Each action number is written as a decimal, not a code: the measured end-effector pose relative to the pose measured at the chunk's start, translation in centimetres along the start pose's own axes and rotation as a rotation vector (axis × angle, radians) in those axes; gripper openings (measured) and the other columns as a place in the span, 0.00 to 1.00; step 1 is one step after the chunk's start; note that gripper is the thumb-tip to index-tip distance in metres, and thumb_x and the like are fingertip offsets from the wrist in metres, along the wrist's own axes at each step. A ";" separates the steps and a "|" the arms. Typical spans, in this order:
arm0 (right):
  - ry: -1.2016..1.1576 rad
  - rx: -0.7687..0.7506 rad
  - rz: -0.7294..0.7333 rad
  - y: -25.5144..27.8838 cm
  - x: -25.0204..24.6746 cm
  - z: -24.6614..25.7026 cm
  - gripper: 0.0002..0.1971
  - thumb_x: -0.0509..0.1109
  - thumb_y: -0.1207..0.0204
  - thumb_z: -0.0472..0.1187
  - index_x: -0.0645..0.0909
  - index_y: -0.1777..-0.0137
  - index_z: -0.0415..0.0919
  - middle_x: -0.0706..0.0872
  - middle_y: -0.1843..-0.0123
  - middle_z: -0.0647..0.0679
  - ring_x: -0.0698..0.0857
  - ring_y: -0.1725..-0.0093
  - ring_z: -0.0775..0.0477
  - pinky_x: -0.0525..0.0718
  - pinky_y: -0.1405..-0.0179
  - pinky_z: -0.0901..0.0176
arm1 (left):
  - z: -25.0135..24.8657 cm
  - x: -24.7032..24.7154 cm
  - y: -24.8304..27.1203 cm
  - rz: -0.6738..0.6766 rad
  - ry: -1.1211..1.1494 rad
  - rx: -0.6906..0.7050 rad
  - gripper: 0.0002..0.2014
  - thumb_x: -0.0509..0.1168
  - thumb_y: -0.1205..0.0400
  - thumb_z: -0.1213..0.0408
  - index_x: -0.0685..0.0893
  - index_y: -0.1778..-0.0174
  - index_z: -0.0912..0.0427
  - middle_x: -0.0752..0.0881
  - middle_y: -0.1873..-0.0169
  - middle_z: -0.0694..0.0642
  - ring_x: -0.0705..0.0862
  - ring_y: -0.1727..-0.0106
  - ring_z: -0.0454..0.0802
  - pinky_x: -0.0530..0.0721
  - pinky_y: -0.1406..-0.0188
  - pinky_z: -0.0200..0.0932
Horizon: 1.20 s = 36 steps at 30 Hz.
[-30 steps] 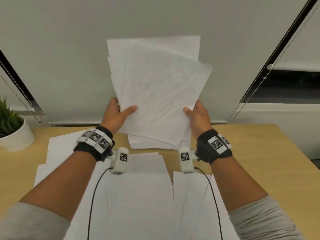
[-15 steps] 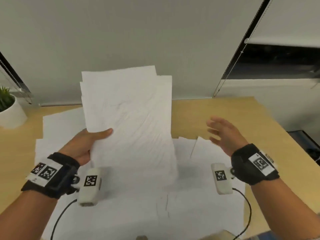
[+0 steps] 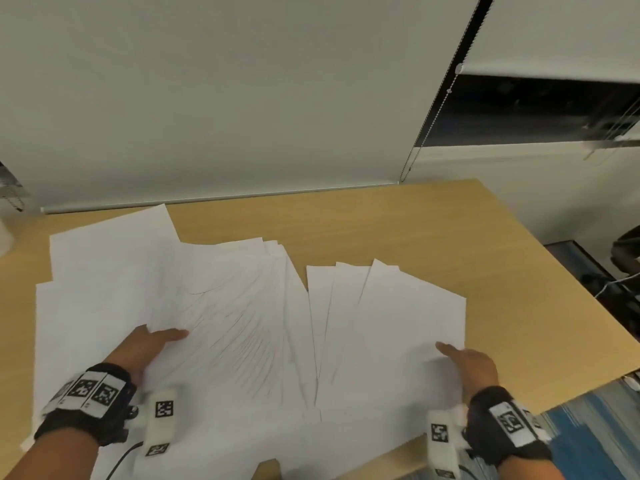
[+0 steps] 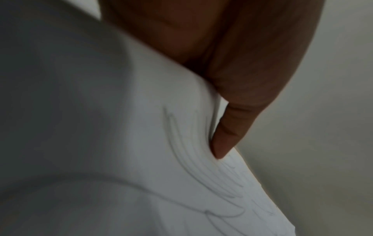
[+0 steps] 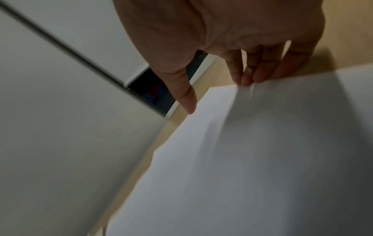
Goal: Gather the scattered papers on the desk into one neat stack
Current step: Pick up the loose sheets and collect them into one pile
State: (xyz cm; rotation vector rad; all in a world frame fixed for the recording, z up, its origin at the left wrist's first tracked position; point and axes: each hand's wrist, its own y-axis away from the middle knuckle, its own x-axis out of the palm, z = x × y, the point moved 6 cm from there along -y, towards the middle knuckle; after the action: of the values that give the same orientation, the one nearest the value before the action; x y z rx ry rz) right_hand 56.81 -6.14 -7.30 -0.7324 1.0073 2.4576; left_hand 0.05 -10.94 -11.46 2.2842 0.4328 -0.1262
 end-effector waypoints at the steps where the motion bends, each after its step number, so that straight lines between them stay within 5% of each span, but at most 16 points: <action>1: 0.055 -0.035 0.009 0.5 1.5 0.6 0.27 0.78 0.33 0.52 0.82 0.47 0.26 0.86 0.43 0.31 0.84 0.46 0.32 0.80 0.48 0.48 | 0.2 0.2 -0.2 -0.002 0.006 0.003 0.63 0.85 0.50 0.44 0.65 0.22 0.66 0.78 0.29 0.62 0.78 0.31 0.67 0.76 0.31 0.65; 4: 0.175 -0.124 0.046 1.6 5.6 2.3 0.38 0.76 0.41 0.60 0.80 0.37 0.33 0.84 0.37 0.34 0.82 0.39 0.34 0.79 0.41 0.50 | 3.2 -0.7 -5.0 0.006 -0.039 0.005 0.54 0.84 0.47 0.45 0.73 0.27 0.65 0.83 0.35 0.65 0.83 0.37 0.67 0.80 0.36 0.65; 8: 0.317 -0.157 -0.013 3.0 6.3 4.1 0.37 0.76 0.36 0.60 0.76 0.30 0.41 0.77 0.29 0.37 0.73 0.30 0.34 0.71 0.35 0.50 | 5.1 -1.2 -8.6 -0.010 -0.069 0.028 0.64 0.83 0.56 0.36 0.70 0.24 0.61 0.82 0.32 0.62 0.83 0.35 0.64 0.80 0.33 0.63; 11: 0.408 -0.144 -0.029 4.2 6.7 4.0 0.43 0.79 0.38 0.59 0.70 0.27 0.38 0.71 0.27 0.36 0.69 0.28 0.35 0.72 0.34 0.47 | 2.0 0.3 -3.3 0.009 -0.052 0.025 0.65 0.83 0.54 0.38 0.68 0.22 0.64 0.80 0.30 0.64 0.81 0.33 0.65 0.78 0.31 0.63; 13: 0.476 -0.160 0.013 5.0 8.4 4.1 0.46 0.81 0.41 0.57 0.67 0.27 0.37 0.71 0.28 0.37 0.71 0.28 0.35 0.74 0.33 0.45 | 0.9 0.8 -2.1 -0.004 -0.050 0.045 0.56 0.83 0.44 0.45 0.69 0.23 0.67 0.80 0.31 0.66 0.80 0.33 0.66 0.76 0.30 0.64; 16: 0.408 -0.176 0.074 5.0 10.8 4.6 0.41 0.84 0.43 0.50 0.71 0.32 0.35 0.79 0.32 0.38 0.77 0.33 0.35 0.78 0.34 0.43 | -0.5 2.1 -0.1 0.025 -0.020 0.050 0.53 0.83 0.42 0.48 0.69 0.24 0.69 0.80 0.33 0.63 0.79 0.32 0.67 0.74 0.28 0.61; 19: 0.332 -0.203 0.139 5.0 11.3 5.5 0.31 0.78 0.31 0.43 0.74 0.31 0.30 0.81 0.31 0.36 0.80 0.33 0.35 0.79 0.34 0.49 | -0.1 2.1 -0.2 -0.020 0.039 0.039 0.37 0.75 0.25 0.63 0.66 0.23 0.72 0.78 0.38 0.59 0.76 0.29 0.67 0.72 0.27 0.57; 24: 0.253 -0.394 0.057 5.2 5.0 9.6 0.23 0.67 0.22 0.42 0.75 0.29 0.32 0.81 0.30 0.35 0.79 0.32 0.33 0.76 0.31 0.47 | 0.4 1.4 -0.5 0.008 0.021 0.040 0.42 0.81 0.37 0.53 0.77 0.30 0.68 0.86 0.39 0.66 0.84 0.39 0.66 0.79 0.32 0.63; 28: -0.021 -0.683 -0.003 8.8 -2.1 16.0 0.12 0.65 0.20 0.34 0.81 0.39 0.35 0.87 0.42 0.38 0.85 0.47 0.39 0.79 0.52 0.55 | -0.4 1.9 0.5 0.008 0.009 0.057 0.31 0.79 0.31 0.61 0.79 0.34 0.70 0.87 0.41 0.67 0.85 0.40 0.66 0.80 0.33 0.62; 30: -0.318 -0.703 0.156 11.4 -3.7 18.8 0.09 0.64 0.19 0.34 0.82 0.44 0.42 0.89 0.46 0.45 0.86 0.50 0.42 0.82 0.58 0.55 | -0.8 2.1 1.2 0.003 0.007 0.078 0.25 0.76 0.26 0.65 0.81 0.35 0.70 0.88 0.43 0.67 0.85 0.41 0.65 0.80 0.33 0.60; 32: -0.597 -0.674 0.384 13.1 -3.4 21.0 0.11 0.62 0.18 0.34 0.82 0.40 0.42 0.89 0.43 0.47 0.88 0.45 0.44 0.88 0.53 0.54 | -1.1 2.4 2.0 0.009 0.027 0.102 0.22 0.74 0.25 0.66 0.83 0.36 0.69 0.88 0.44 0.66 0.85 0.41 0.64 0.80 0.33 0.58; 36: -0.774 -0.583 0.639 14.7 1.8 22.5 0.19 0.61 0.18 0.34 0.75 0.28 0.36 0.85 0.32 0.42 0.85 0.36 0.41 0.84 0.39 0.49 | -1.7 2.2 4.0 0.086 0.152 0.074 0.34 0.68 0.30 0.33 0.83 0.36 0.53 0.87 0.39 0.52 0.82 0.36 0.52 0.71 0.24 0.52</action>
State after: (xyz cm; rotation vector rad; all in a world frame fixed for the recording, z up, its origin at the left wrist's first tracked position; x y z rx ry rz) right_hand 40.48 0.71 13.02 0.5088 0.2178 3.1831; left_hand 3.44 -11.58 -8.02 2.3908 0.4135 0.0766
